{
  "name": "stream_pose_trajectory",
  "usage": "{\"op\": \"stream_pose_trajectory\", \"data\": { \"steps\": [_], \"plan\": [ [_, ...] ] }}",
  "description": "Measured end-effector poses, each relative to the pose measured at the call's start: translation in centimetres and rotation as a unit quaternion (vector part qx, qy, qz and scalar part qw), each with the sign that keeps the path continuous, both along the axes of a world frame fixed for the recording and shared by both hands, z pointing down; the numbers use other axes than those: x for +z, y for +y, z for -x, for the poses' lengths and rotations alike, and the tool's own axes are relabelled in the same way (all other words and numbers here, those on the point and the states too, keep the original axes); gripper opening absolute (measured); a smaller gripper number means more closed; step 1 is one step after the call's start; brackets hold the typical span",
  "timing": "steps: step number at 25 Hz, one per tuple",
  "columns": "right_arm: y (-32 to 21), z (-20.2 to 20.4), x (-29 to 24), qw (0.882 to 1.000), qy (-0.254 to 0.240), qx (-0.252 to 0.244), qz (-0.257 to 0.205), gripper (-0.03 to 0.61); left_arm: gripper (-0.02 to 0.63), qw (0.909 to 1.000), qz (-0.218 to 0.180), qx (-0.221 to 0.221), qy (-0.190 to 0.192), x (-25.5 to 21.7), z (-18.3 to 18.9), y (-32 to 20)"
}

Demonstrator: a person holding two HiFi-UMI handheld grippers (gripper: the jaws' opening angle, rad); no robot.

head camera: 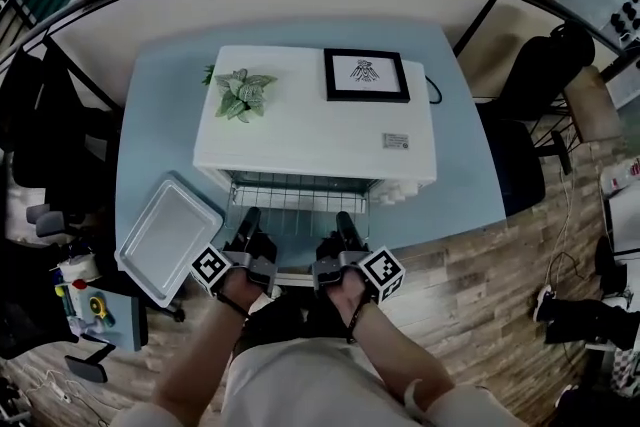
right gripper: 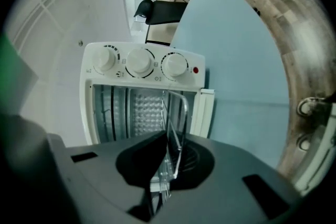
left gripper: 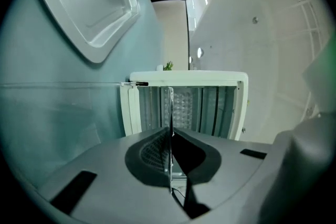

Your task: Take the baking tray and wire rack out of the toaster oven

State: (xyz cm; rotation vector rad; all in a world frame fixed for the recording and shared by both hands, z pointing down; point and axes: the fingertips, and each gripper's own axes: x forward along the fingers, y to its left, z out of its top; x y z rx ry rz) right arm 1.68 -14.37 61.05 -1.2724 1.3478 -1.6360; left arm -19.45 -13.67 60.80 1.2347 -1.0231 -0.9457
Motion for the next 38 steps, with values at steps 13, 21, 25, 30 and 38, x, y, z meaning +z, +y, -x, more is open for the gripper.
{"op": "stream_pose_trajectory", "data": {
  "steps": [13,21,25,30,38],
  "plan": [
    [4.2,-0.2,-1.6,0.999,0.017,-0.022,0.025,0.012,0.008,0.9997,-0.001,0.022,0.003,-1.5,-0.3,3.9],
    [6.7,0.2,-3.0,0.998,0.025,-0.054,0.014,0.006,0.009,0.9993,-0.003,0.035,0.007,-2.7,-0.1,6.2],
    [7.3,0.3,-3.8,0.998,0.022,-0.056,0.016,0.006,0.009,0.999,0.0,0.044,0.001,-3.4,-0.1,6.8],
    [9.2,0.5,-4.1,0.997,0.028,-0.076,0.018,0.006,0.009,0.9987,-0.005,0.05,0.007,-4.0,0.0,8.2],
    [14.0,-2.1,-2.9,0.997,0.027,-0.054,0.048,0.006,0.009,0.9933,0.008,0.115,-0.002,-3.2,-2.9,10.6]
  ]
}}
